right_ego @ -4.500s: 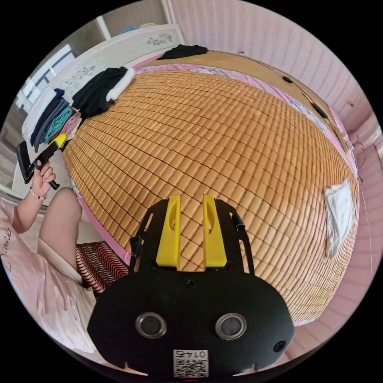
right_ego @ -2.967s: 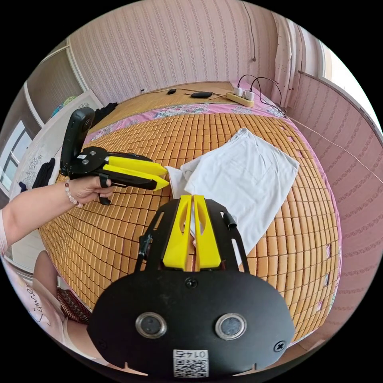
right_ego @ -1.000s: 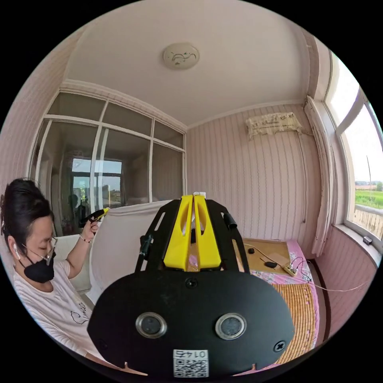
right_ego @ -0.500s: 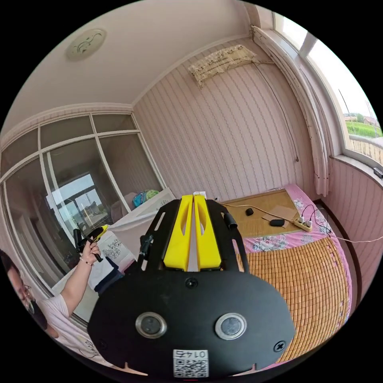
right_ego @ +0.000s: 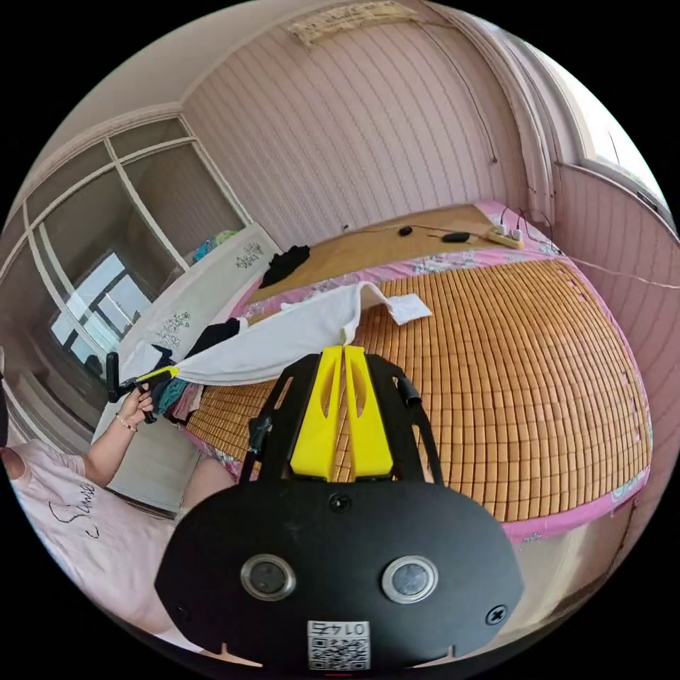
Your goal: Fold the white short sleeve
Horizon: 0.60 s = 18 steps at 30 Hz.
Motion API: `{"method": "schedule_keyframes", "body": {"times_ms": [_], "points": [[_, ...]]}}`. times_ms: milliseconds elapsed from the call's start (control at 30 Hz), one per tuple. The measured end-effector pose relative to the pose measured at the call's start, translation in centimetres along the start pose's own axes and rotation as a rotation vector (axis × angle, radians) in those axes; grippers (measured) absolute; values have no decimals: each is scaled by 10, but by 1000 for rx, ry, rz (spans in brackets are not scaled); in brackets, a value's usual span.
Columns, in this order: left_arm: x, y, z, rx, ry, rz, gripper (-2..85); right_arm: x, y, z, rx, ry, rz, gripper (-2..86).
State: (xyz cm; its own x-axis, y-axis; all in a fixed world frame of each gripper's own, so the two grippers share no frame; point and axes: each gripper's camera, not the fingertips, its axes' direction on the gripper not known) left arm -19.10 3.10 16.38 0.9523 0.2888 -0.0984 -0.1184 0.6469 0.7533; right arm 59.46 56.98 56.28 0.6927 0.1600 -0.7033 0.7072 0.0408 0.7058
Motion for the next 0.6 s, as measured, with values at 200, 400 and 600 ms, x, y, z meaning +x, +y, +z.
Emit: {"method": "schedule_keyframes", "body": {"times_ms": [200,400,600], "points": [[25,74,109,-213,26,17,-10,35,56,88,-270,115,107,-1],[35,128,166,-423,64,15,-9,39,81,107,-415,159,80,-1],[56,166,174,-503,118,72,-8,32,97,117,-524,165,53,0]]}}
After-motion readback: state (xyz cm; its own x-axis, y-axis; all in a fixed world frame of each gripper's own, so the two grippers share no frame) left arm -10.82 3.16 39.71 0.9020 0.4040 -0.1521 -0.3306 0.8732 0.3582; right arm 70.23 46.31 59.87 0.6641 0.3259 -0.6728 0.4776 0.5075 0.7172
